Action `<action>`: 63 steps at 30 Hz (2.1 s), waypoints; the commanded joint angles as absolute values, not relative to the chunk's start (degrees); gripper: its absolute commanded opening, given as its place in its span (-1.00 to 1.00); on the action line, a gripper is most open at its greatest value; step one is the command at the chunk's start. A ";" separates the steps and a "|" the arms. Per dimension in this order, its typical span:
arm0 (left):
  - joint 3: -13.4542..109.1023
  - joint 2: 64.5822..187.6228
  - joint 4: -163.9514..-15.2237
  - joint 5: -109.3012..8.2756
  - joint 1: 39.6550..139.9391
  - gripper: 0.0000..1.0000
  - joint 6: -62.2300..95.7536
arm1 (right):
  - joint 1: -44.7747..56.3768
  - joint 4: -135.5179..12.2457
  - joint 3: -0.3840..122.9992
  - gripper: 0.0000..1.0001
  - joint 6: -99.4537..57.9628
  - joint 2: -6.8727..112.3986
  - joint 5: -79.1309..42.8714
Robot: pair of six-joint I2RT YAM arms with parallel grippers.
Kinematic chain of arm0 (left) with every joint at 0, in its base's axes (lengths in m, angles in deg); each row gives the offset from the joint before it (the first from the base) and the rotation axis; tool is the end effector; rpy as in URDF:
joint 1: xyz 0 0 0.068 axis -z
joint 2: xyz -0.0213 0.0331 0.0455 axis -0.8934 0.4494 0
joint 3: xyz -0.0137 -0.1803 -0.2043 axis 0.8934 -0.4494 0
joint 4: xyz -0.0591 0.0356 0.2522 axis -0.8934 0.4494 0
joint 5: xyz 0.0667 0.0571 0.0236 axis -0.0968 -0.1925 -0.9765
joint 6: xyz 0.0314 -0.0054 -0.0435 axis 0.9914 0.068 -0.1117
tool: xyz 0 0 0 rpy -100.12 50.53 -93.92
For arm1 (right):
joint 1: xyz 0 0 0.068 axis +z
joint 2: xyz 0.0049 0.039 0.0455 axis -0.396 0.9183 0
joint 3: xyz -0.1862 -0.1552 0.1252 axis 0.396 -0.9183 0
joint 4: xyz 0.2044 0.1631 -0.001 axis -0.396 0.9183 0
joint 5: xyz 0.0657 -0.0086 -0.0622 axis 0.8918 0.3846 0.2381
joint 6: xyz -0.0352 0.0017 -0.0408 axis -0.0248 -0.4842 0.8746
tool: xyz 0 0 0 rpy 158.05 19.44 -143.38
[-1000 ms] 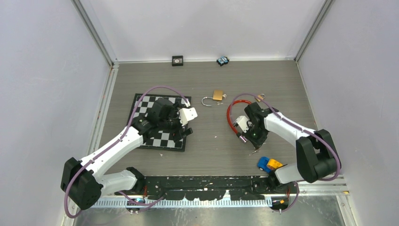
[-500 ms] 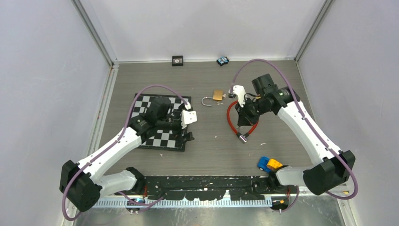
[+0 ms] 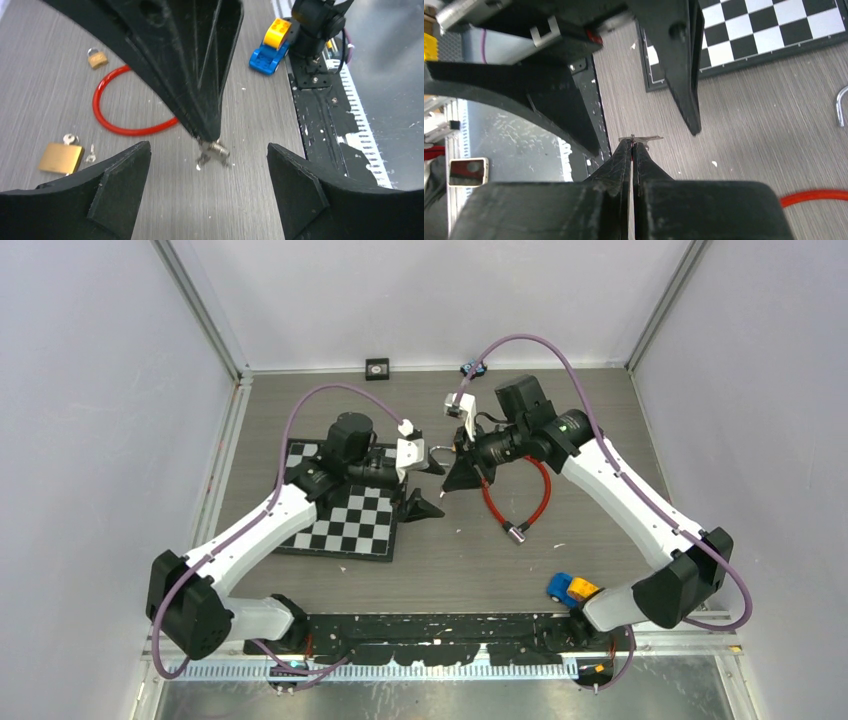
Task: Unlock with the key
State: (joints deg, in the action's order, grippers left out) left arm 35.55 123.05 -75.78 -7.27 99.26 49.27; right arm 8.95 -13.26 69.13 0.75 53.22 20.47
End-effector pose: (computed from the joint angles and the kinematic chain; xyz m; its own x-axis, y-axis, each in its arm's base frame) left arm 0.2101 -0.1870 0.3315 0.0275 0.2547 -0.9666 0.9996 -0.0069 0.0266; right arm 0.2324 0.1772 0.3707 -0.3996 -0.4597 -0.7931 -0.9166 0.2124 0.3387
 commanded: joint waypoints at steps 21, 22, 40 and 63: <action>27.95 119.92 -92.43 -0.28 96.88 0.04 44.39 | 9.46 -19.35 68.59 -0.99 -3.59 49.38 20.38; 28.03 119.88 -92.69 -0.46 96.87 0.02 44.30 | 9.46 -19.32 68.48 -0.99 -3.49 49.38 20.32; 29.08 124.10 -95.66 2.07 96.87 -0.30 42.84 | 9.45 -19.66 68.03 -0.99 -4.00 48.99 19.78; 26.85 122.31 -95.13 1.74 96.72 -1.00 45.02 | 9.36 -18.89 66.49 -0.99 -2.12 47.54 14.78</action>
State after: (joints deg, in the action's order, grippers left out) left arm 27.53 124.37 -93.27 0.69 96.73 44.05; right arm 9.21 -17.15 66.66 -3.30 49.90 16.27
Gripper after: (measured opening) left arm 0.010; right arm 0.045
